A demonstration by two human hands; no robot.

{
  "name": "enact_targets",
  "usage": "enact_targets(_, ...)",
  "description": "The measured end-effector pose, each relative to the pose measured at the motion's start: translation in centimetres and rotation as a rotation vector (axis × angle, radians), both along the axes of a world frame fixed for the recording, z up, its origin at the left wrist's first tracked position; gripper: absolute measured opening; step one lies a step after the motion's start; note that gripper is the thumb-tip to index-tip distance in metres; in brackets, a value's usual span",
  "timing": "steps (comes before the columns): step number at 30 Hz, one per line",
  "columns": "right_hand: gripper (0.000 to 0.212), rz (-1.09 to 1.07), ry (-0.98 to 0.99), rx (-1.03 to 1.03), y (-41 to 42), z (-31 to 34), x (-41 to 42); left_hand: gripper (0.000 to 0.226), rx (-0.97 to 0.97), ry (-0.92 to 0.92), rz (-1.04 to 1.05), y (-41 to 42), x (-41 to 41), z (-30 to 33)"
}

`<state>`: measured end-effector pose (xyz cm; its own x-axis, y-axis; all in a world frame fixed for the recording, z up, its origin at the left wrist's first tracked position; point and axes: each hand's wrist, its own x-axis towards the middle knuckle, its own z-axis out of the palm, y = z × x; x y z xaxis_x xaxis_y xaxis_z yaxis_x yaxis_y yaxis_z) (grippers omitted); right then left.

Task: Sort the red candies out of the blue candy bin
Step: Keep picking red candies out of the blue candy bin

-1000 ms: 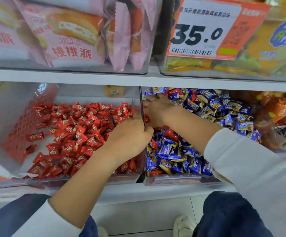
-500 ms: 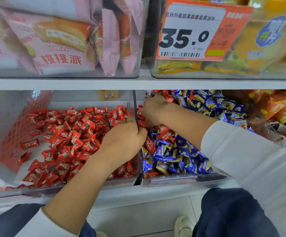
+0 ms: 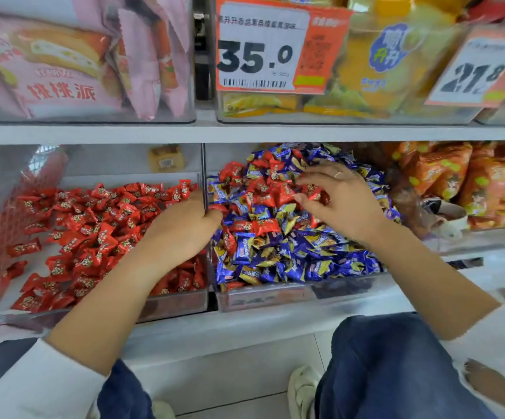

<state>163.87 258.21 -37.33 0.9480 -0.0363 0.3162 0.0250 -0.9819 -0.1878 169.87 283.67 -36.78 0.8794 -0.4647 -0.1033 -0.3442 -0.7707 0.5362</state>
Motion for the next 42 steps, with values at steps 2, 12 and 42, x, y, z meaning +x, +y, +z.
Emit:
enact_targets(2, 0.056, -0.025, -0.033, 0.055, -0.3, -0.2, -0.7, 0.032, 0.014, -0.008, 0.014, 0.0, -0.1, 0.1)
enact_targets(12, 0.057, 0.014, 0.127, 0.338, -1.5, 2.1, -4.5, 0.031, -0.103, -0.485, -0.126, -3.4, -2.5, 1.3)
enact_targets(42, 0.02, -0.292, -0.061, 0.709, -3.6, 3.9, -8.1, 0.007, -0.35, -0.16, -0.208, -10.5, -2.2, -0.5)
